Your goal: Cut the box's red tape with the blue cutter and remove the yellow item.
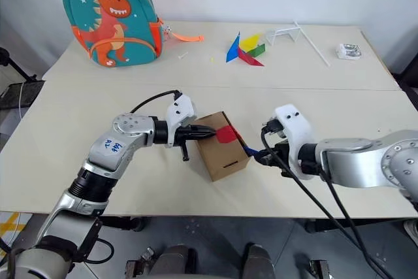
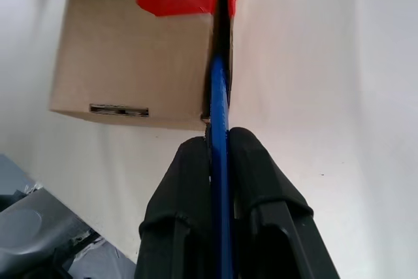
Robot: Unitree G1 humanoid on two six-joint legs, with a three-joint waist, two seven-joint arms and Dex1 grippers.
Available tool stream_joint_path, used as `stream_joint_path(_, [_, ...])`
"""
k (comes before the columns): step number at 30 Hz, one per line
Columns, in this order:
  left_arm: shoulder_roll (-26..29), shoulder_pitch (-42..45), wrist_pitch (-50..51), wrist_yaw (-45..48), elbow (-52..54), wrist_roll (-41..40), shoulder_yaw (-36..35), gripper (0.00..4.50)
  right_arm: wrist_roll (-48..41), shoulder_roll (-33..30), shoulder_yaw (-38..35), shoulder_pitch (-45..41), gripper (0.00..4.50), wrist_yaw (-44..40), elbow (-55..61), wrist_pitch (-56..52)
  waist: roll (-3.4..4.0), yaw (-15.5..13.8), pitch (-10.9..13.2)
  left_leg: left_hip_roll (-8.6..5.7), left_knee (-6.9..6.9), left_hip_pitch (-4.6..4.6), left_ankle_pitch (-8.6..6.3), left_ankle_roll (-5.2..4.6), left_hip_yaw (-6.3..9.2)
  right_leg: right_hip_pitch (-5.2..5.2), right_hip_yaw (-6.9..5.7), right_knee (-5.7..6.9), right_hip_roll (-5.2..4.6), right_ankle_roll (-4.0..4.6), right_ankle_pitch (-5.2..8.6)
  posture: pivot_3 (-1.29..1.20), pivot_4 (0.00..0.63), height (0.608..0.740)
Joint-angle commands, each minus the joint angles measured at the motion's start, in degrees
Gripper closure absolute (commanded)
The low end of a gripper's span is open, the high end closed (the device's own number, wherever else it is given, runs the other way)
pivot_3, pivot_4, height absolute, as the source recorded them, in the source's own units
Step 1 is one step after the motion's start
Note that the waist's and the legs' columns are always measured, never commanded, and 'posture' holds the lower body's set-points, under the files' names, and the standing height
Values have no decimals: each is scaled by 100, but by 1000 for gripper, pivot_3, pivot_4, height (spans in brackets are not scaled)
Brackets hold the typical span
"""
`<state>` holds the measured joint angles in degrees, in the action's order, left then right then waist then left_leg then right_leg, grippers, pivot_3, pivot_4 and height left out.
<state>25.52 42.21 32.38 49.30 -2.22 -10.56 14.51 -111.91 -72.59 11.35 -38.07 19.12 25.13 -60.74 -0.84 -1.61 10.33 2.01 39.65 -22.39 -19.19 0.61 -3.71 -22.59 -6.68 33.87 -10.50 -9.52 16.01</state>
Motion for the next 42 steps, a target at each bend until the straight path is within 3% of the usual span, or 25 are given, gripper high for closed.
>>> stream_joint_path(1, [94, -55, 42, 70, -141, 160, 126, 4500, -109, -287, -515, -178, 4362, -809, -6, -126, 0, -3, 0, 0, 0, 0, 0, 0, 0, 0, 0, 0, 0, 0, 0, 0, 150, 740])
stream_joint_path(5, [169, -13, -116, 197, -155, 158, 95, 4500, -109, -1115, -1188, 327, 4362, -1835, -162, -478, 2, -22, 2, 0, -2, -5, -3, -3, 1, -2, -2, -5, 0, 0, 0, 0, 150, 740])
stream_joint_path(8, [234, 1, -267, 285, -187, 159, 71, 4500, 5, -1168, -2541, 1672, 4362, -2044, -443, -809, -8, -24, 3, 1, -4, -5, -5, -4, 0, 1, -6, -9, 0, 0, 0, 0, 150, 740])
stream_joint_path(12, [310, 54, -349, 394, -211, 113, 16, 4500, 2144, -27, -4341, 3470, 4362, -3165, -191, -465, -13, -72, 1, 0, -1, -4, -5, -4, -3, 4, -5, -8, 0, -2, -2, 0, 150, 740])
stream_joint_path(14, [337, 75, -403, 424, -240, 127, 4, 4500, 2950, 430, -4724, 4107, 4362, -3792, -158, -83, -11, -119, 1, -1, 0, -3, -5, -4, -9, -2, 2, -5, 0, -6, -4, 0, 150, 740])
stream_joint_path(17, [363, 83, -468, 445, -231, 115, -52, 4500, 5010, 955, -4491, 4858, 4362, -4319, -722, 1376, -3, -133, -2, -3, 1, 1, -5, -4, -11, 0, 7, -2, 0, -6, -4, 0, 150, 740])
stream_joint_path(23, [421, -7, -507, 472, -121, 49, -145, 4500, 7521, 1664, -4036, 5129, 4362, -4920, -1662, 3755, 6, -101, -3, -8, 2, 5, -4, -4, -16, 0, 15, -2, 0, -13, -8, 0, 150, 740])
stream_joint_path(29, [441, -52, -495, 469, -33, 37, -195, 4500, 7892, 2301, -3943, 4908, 4362, -5172, -2080, 4039, 12, -47, -3, -9, 2, 7, -3, -4, -17, 3, 16, -2, 0, -13, -8, 0, 150, 740])
stream_joint_path(35, [459, -50, -490, 471, -21, 40, -221, 4500, 7649, 2492, -4240, 4878, 2333, -5668, -2049, 3793, 17, -18, -3, -9, 2, 8, -3, -4, -17, 5, 16, -2, 0, -13, -8, 0, 150, 740])
stream_joint_path(40, [475, -117, -462, 449, 56, -60, -362, 4500, 7086, 2327, -4884, 5072, 691, -6626, -1899, 3617, 21, -15, -2, -9, 1, 9, -3, -4, -17, 6, 15, -3, 0, -13, -8, 0, 150, 740])
stream_joint_path(42, [554, -162, -375, 513, 135, -232, -568, 4500, 6585, 2178, -5200, 5043, 691, -6934, -1684, 3190, 22, -3, -2, -9, 1, 9, -3, -4, -17, 6, 16, -3, 0, -13, -8, 0, 150, 740])
